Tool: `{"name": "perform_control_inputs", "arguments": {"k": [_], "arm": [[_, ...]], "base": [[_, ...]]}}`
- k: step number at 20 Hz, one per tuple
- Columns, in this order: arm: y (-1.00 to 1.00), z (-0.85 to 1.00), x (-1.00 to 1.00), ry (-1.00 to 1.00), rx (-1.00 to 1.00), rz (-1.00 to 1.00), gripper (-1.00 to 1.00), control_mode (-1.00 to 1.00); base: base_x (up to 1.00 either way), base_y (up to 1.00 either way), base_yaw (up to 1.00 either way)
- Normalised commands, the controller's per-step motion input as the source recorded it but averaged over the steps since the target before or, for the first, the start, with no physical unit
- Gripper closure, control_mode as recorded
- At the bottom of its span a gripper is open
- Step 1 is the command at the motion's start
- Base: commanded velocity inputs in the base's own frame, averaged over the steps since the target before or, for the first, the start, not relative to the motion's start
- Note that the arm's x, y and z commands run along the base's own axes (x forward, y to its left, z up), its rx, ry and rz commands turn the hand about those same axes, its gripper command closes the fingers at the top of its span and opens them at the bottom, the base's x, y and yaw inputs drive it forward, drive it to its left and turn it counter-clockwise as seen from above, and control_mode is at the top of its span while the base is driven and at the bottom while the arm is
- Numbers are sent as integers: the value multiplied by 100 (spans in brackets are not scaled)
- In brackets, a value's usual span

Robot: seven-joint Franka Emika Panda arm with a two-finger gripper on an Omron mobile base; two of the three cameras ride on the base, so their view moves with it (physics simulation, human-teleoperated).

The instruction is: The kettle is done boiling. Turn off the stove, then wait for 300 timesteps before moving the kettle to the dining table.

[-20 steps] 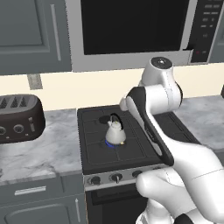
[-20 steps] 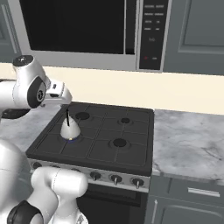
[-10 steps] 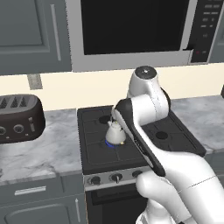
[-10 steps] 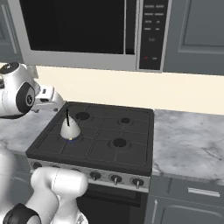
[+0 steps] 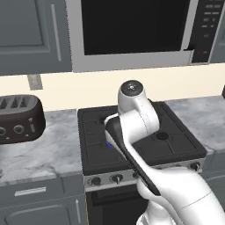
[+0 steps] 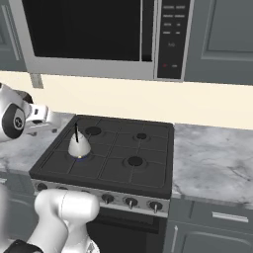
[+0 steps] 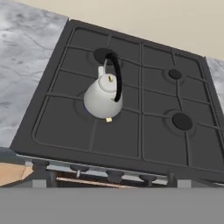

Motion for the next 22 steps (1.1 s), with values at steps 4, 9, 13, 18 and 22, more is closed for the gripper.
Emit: {"name": "perform_control_inputs", "arguments": {"k": [4,9,13,18,22], "arm": [[6,-16,-35,-4,-7,3,-100,-100],[16,-20,-29,-4,-8,1,-100,-100],[19,-21,-33,-6,-8,0,-100,-100],[21,-12,-35,-5,-8,0,-100,-100],[24,-16,-34,-5,-8,0,-100,-100]], "base": [[0,0,0],[0,0,0],[0,0,0],[0,0,0],[0,0,0]]}}
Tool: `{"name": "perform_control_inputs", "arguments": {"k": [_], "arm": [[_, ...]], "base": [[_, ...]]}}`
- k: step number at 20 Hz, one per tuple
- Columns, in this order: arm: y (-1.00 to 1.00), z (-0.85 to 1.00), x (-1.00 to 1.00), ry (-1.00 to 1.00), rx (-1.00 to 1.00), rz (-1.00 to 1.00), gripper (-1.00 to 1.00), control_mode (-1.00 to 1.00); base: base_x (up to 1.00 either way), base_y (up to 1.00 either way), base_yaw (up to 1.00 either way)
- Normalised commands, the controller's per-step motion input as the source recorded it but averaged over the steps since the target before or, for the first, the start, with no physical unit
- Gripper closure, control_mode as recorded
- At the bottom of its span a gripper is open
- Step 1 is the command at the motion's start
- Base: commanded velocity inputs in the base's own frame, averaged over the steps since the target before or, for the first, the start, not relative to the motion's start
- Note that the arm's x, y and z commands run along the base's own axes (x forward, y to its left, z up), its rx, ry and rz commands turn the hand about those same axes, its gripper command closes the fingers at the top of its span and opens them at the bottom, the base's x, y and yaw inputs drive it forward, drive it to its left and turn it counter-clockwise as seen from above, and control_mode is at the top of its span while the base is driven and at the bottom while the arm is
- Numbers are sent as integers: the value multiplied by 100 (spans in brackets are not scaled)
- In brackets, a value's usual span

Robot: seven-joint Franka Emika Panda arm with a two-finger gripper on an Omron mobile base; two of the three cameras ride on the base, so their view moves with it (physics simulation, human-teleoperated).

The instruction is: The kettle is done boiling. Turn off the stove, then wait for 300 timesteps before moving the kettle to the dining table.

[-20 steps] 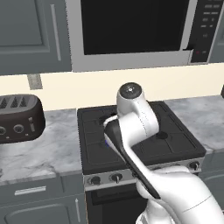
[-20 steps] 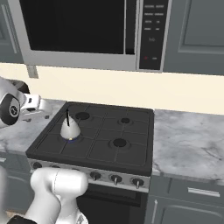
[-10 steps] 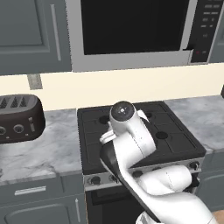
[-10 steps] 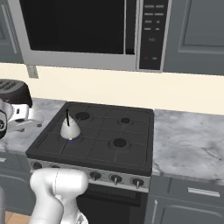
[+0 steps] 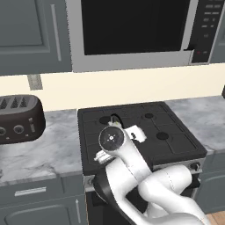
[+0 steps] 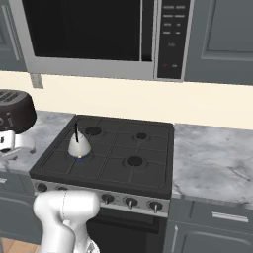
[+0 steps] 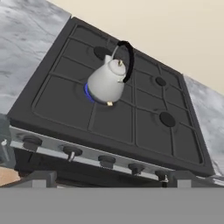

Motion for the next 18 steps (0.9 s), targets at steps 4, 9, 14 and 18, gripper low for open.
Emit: {"name": "perform_control_inputs", "arguments": {"k": [4,9,14,18], "arm": [[23,-17,-33,-4,-8,0,-100,-100],[25,-15,-28,-2,-9,0,-100,-100],[23,-21,-18,0,-9,1,-100,-100],[15,-35,-1,0,-7,2,-100,-100]], "base": [[0,0,0],[0,0,0],[0,0,0],[0,0,0]]}}
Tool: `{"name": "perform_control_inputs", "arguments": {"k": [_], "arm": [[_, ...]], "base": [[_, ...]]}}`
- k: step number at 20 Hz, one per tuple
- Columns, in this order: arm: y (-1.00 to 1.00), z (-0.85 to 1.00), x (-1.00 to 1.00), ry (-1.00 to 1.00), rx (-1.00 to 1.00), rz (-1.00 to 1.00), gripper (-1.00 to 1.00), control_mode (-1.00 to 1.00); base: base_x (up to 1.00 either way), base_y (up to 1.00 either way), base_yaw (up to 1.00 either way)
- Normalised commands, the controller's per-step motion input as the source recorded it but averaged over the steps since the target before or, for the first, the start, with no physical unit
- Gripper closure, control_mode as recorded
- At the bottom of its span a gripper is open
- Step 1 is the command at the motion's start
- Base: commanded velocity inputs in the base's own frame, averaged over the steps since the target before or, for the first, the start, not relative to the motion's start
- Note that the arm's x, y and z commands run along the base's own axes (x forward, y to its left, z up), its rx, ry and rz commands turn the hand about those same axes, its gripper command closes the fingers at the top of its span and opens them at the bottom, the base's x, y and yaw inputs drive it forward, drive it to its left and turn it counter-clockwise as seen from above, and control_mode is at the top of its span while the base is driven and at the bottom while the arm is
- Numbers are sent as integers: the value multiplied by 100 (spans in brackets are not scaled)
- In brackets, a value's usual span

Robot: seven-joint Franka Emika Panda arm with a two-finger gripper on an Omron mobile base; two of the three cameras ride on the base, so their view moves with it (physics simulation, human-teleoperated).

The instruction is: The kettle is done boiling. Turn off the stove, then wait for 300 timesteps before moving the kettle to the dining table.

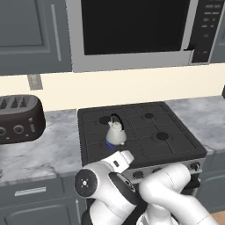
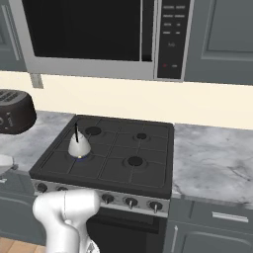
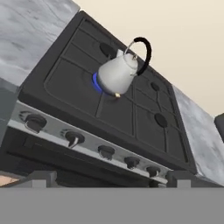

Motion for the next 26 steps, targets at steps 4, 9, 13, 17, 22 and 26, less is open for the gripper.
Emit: {"name": "perform_control_inputs", "arguments": {"k": [4,9,13,17,22,26], "arm": [[12,-39,-6,0,-7,0,-100,-100],[14,-40,-6,-1,-8,1,-100,-100],[18,-37,-1,-1,-7,0,-100,-100],[19,-31,0,0,-7,0,-100,-100],[5,-25,2,0,-5,0,-100,-100],[0,-17,16,0,-1,0,-100,-100]], "base": [[0,0,0],[0,0,0],[0,0,0],[0,0,0],[0,0,0],[0,0,0]]}}
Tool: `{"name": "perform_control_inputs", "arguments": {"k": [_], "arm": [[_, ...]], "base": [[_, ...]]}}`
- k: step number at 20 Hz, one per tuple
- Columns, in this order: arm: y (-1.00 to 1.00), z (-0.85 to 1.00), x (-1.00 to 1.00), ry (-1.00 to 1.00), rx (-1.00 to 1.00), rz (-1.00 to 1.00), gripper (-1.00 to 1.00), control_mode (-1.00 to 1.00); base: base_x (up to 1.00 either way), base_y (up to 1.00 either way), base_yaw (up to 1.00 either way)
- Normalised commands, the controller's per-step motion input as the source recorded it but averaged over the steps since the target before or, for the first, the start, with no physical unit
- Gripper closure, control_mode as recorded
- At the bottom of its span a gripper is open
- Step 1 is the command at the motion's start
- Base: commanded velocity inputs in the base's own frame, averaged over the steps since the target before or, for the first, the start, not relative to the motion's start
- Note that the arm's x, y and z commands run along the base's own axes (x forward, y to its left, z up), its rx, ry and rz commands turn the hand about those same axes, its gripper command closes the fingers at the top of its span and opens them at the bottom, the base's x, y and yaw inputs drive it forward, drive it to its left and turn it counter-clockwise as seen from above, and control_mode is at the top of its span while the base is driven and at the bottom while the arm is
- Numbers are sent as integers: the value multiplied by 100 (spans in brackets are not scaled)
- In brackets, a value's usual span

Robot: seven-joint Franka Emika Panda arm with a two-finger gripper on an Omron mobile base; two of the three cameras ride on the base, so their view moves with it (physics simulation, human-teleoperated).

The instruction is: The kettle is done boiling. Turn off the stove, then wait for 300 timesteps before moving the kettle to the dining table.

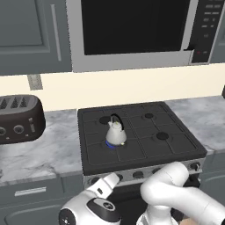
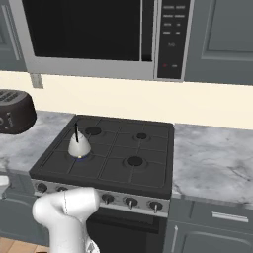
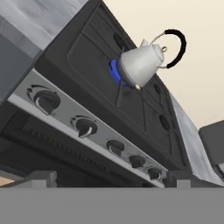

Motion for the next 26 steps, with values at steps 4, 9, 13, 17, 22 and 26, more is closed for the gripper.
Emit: {"name": "perform_control_inputs", "arguments": {"k": [4,9,13,17,22,26], "arm": [[0,-18,22,0,0,0,-100,-100],[0,-22,24,0,0,0,-100,-100],[0,-33,18,0,0,0,-100,-100],[0,-33,24,0,-1,0,-100,-100],[0,-23,24,0,-1,0,-100,-100],[0,-27,18,-1,-2,0,-100,-100]], "base": [[0,0,0],[0,0,0],[0,0,0],[0,0,0],[0,0,0],[0,0,0]]}}
